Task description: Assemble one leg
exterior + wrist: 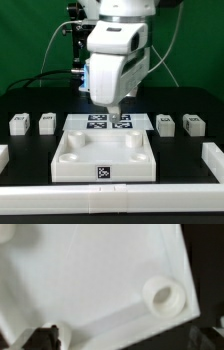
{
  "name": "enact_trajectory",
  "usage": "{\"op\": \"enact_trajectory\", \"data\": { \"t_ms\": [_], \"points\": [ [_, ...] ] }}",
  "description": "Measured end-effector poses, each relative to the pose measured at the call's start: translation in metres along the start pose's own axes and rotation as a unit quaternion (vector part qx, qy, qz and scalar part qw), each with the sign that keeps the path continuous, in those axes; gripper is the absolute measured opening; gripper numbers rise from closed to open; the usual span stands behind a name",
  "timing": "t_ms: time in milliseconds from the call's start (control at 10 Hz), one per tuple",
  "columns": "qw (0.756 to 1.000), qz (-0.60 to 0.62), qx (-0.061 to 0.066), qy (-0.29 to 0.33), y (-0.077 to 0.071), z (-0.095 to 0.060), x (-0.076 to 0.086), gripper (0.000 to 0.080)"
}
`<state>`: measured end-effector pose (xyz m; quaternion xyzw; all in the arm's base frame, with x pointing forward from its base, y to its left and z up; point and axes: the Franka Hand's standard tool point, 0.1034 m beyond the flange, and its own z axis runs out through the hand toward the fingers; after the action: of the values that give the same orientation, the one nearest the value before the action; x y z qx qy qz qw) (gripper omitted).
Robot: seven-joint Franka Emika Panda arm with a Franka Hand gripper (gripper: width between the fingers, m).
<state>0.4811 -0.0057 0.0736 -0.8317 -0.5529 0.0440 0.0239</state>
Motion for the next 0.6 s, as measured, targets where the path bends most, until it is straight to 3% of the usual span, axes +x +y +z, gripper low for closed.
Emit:
{"op": "enact_trajectory", "data": {
  "t_ms": [200, 600],
  "points": [
    [1.0, 0.009, -0.004, 0.002, 0.0037, -0.0038, 0.0065, 0.065],
    [1.0, -0.014, -0.004, 0.001, 0.0034, -0.0018, 0.0031, 0.065]
  ]
}}
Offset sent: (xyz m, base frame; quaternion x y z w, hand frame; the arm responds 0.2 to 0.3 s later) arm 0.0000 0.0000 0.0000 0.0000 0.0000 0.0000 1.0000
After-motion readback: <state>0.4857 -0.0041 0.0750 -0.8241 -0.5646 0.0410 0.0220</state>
